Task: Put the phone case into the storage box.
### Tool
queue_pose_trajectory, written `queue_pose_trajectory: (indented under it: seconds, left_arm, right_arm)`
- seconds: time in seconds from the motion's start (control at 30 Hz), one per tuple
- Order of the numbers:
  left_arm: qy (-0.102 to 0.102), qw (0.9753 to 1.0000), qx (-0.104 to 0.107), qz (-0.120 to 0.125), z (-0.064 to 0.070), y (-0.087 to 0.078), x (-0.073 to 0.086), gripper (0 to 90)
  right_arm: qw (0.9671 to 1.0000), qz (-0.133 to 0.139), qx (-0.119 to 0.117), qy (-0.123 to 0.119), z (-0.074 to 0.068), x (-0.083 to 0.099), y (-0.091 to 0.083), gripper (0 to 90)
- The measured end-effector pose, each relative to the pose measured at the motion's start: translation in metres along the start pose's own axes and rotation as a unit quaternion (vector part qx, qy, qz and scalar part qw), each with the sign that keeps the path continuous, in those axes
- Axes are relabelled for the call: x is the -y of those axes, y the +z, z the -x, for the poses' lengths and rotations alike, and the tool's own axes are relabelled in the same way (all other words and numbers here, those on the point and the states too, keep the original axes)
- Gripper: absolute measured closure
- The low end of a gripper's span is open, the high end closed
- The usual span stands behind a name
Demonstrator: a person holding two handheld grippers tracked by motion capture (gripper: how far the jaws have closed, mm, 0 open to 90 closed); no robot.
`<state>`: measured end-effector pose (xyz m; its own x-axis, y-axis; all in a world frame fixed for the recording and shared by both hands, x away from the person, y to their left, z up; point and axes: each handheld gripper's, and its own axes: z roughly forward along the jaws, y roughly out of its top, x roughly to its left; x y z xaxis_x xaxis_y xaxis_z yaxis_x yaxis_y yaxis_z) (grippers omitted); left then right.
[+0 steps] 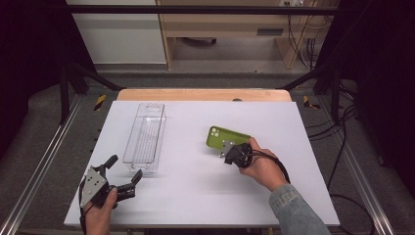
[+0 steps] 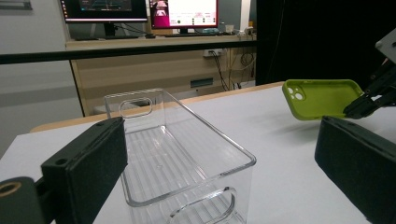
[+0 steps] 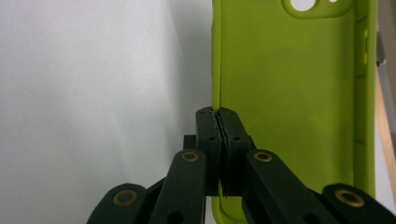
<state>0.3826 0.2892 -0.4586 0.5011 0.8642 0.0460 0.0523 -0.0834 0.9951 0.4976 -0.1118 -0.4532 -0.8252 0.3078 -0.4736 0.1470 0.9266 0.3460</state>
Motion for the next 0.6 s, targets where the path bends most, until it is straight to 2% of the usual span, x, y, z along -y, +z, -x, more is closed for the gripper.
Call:
queue_pose_trajectory:
  seconds: [0.17, 0.23, 0.37, 0.4, 0.6]
  left_arm:
    - [0.001, 1.0, 0.001, -0.001, 0.001, 0.0, 0.0, 1.9]
    - [0.003, 1.0, 0.001, -0.002, 0.002, 0.0, 0.0, 1.9]
    - [0.006, 1.0, 0.002, -0.003, 0.003, 0.0, -0.002, 1.9]
    - [0.006, 1.0, 0.0, -0.002, 0.004, 0.0, -0.003, 1.8]
    - [0.008, 0.9999, -0.001, -0.007, 0.007, 0.001, -0.007, 1.8]
  right_arm:
    - [0.9998, 0.013, 0.017, 0.007, -0.007, 0.003, -0.01, 88.6]
    - [0.9993, 0.02, 0.03, 0.009, -0.011, 0.006, -0.016, 88.6]
    - [0.9989, 0.025, 0.039, 0.009, -0.015, 0.009, -0.022, 88.6]
    - [0.9987, 0.024, 0.04, 0.017, -0.017, 0.01, -0.023, 88.6]
    - [0.9978, 0.026, 0.055, 0.024, -0.023, 0.013, -0.029, 88.6]
